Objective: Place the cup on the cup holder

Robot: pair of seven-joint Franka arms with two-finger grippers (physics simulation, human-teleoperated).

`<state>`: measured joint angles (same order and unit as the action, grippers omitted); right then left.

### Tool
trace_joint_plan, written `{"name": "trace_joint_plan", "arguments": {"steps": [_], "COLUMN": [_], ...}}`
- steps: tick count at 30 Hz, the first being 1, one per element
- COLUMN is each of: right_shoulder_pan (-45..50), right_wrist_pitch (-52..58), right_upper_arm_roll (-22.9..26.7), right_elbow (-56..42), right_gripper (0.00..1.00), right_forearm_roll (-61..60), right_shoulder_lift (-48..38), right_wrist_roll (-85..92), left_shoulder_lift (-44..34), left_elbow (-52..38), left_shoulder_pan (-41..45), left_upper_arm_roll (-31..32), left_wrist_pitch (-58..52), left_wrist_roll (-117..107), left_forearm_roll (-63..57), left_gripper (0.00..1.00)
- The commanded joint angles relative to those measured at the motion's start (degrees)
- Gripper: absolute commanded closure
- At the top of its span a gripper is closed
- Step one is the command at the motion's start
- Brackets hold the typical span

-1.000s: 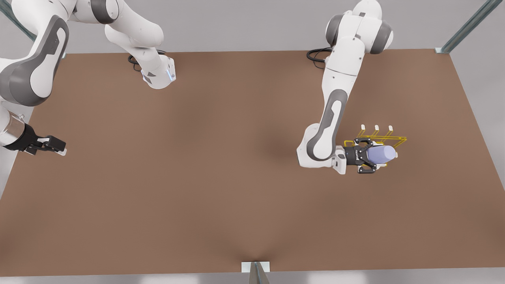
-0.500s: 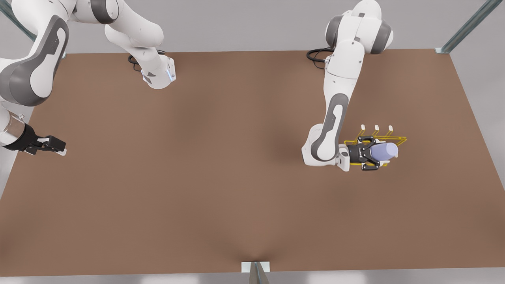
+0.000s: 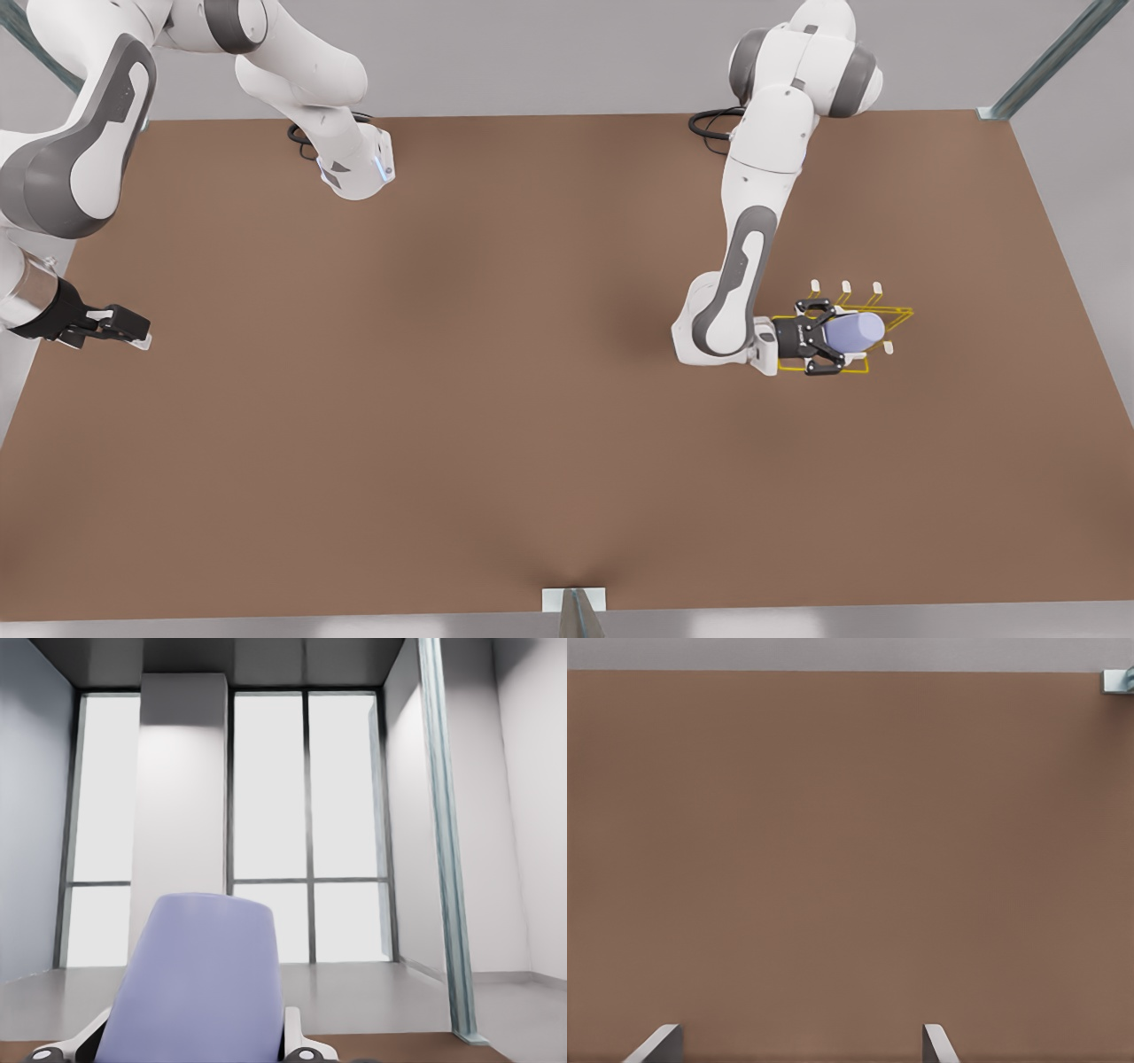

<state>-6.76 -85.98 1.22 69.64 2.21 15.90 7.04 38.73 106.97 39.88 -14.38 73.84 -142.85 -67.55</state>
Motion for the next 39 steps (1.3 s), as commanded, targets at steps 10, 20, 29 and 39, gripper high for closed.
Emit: {"name": "trace_joint_plan", "arguments": {"steps": [10, 20, 29, 39], "right_shoulder_pan": [0.08, 0.08, 0.08, 0.08], "right_wrist_pitch": [0.03, 0.03, 0.03, 0.03], "right_upper_arm_roll": [0.01, 0.01, 0.01, 0.01], "right_elbow": [-0.03, -0.03, -0.03, -0.03], "right_gripper": [0.00, 0.00, 0.00, 0.00], "right_forearm_roll": [-0.10, -0.10, -0.10, -0.10], "right_shoulder_lift": [-0.08, -0.08, -0.08, -0.08], "right_wrist_roll": [0.08, -0.01, -0.01, -0.01], "left_shoulder_lift": [0.29, -4.36, -23.26, -31.00], "left_elbow": [-0.01, -34.72, -35.87, -26.46], "left_shoulder_pan": [-0.07, -6.48, -27.49, -30.13], "left_upper_arm_roll": [-0.12, -0.82, 9.99, 10.17], "left_wrist_pitch": [-0.28, 12.38, 16.16, 18.71], "left_wrist_roll": [-2.61, 98.18, 150.41, 147.51], "left_forearm_roll": [0.14, 46.26, 69.49, 69.49], "left_gripper": [0.00, 0.00, 0.00, 0.00]}}
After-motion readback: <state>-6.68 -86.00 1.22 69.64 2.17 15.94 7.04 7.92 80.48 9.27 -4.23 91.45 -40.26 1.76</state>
